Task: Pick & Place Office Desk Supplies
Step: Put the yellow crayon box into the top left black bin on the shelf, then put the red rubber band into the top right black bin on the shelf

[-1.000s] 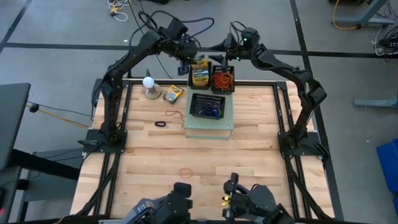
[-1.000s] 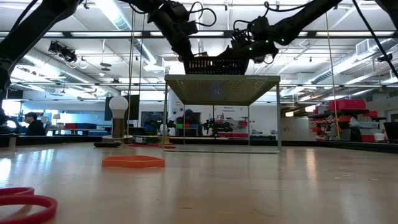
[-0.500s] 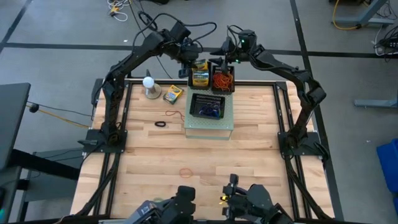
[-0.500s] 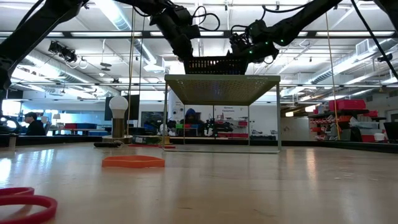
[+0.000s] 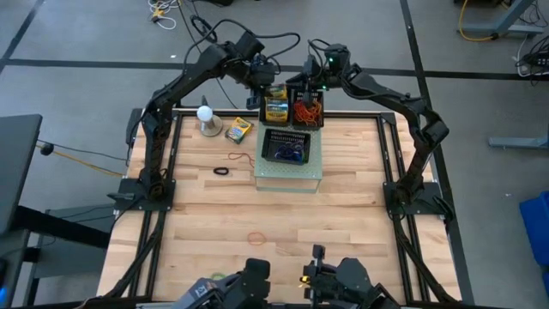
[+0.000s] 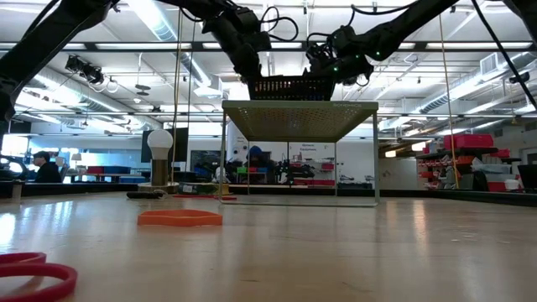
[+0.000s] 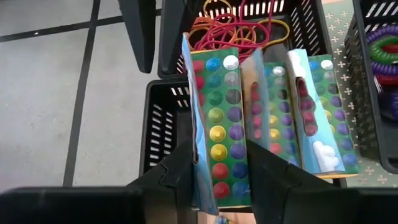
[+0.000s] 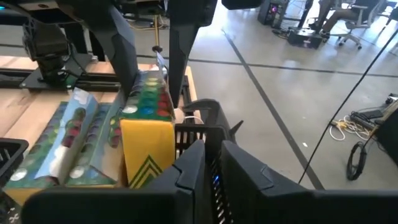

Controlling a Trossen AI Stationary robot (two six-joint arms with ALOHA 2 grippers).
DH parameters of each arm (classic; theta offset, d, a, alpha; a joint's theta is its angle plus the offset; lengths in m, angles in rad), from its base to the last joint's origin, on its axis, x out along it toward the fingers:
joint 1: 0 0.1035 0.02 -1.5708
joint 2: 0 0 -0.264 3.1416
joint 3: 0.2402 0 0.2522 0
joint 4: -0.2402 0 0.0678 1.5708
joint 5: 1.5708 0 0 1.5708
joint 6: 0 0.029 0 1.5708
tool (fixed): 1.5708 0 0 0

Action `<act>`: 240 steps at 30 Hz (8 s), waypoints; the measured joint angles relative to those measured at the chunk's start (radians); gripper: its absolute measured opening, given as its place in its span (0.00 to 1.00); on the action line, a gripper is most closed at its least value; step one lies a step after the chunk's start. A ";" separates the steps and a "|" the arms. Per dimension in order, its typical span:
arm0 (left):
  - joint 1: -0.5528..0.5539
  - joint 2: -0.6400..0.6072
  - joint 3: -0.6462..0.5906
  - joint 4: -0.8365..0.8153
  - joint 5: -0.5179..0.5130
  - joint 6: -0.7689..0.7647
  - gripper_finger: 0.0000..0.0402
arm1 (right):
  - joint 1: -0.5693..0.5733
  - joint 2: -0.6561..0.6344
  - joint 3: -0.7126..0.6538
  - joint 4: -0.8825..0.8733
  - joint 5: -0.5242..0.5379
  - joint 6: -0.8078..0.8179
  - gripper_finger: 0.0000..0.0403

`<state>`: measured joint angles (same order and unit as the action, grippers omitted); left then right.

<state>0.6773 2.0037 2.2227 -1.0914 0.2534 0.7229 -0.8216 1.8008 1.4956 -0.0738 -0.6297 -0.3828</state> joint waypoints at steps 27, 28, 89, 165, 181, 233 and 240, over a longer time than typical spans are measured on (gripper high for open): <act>0.021 -0.047 0.029 0.006 -0.076 0.050 0.42 | -0.001 -0.024 0.000 -0.032 0.050 -0.021 0.15; 0.026 -0.057 0.029 -0.003 -0.072 0.046 0.41 | -0.002 -0.034 0.000 -0.034 0.054 -0.019 0.15; -0.457 -0.815 -1.677 0.697 -0.214 -0.763 0.57 | 0.833 -0.801 -1.019 0.285 0.739 0.362 0.02; -1.354 -0.125 -0.850 0.607 -0.971 -1.178 0.01 | 1.387 -0.473 -1.018 0.683 1.124 0.673 0.05; -1.131 -0.130 -1.337 1.734 -0.840 -0.894 0.01 | 1.356 -0.147 -0.978 0.962 1.087 0.917 0.49; -0.985 -0.612 -2.053 2.256 -0.803 -0.878 0.34 | 0.874 -0.522 -0.363 0.041 1.247 0.479 0.01; -0.985 -0.612 -2.053 2.255 -0.803 -0.863 0.34 | 0.522 -0.510 -0.325 -0.019 1.083 0.446 0.01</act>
<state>-0.3077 1.3918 0.1699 1.1637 -0.5495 -0.1402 -0.2992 1.2907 1.1709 -0.0930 0.4538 0.0632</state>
